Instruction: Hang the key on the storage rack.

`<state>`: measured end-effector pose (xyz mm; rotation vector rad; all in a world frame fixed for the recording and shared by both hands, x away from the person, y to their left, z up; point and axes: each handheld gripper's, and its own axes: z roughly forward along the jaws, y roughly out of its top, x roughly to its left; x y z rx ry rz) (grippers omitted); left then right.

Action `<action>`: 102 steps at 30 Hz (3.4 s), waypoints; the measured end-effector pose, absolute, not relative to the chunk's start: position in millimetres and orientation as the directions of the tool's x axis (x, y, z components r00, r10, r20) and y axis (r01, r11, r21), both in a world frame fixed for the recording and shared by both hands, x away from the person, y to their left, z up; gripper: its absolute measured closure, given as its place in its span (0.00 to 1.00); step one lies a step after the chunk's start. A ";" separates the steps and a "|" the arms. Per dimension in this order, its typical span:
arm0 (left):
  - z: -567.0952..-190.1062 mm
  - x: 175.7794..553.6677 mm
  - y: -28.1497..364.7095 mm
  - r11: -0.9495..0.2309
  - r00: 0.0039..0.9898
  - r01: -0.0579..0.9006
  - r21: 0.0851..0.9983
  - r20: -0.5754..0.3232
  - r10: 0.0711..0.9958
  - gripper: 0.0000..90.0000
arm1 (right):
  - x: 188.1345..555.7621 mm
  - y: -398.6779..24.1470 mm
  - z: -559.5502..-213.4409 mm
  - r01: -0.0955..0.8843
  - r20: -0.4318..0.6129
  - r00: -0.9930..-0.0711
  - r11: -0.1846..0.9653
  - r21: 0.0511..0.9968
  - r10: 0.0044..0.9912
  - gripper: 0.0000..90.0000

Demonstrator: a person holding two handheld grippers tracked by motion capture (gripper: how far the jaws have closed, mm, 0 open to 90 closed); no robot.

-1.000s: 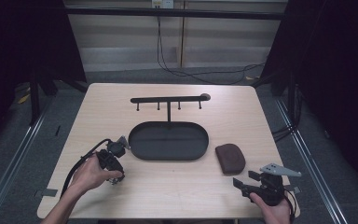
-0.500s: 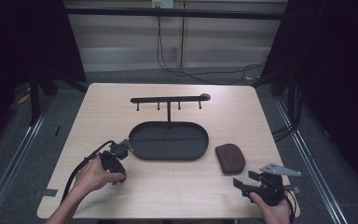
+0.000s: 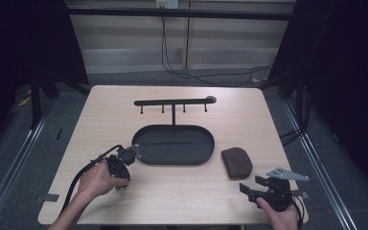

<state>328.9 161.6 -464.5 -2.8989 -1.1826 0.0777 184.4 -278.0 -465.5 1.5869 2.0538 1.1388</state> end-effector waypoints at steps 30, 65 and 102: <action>-431.3 343.7 187.9 -0.705 0.698 0.709 -0.008 -0.135 0.703 0.76 | 185.6 -278.5 -466.0 0.673 0.224 -0.334 0.066 0.737 0.916 0.30; -366.6 354.3 196.5 -0.701 0.702 0.711 0.063 -0.119 0.702 0.76 | 186.1 -278.1 -466.1 0.674 0.221 -0.333 0.068 0.735 0.917 0.30; -302.1 381.3 164.9 -0.695 0.702 0.712 0.098 -0.102 0.705 0.76 | 184.9 -277.5 -465.4 0.669 0.212 -0.341 0.077 0.739 0.916 0.30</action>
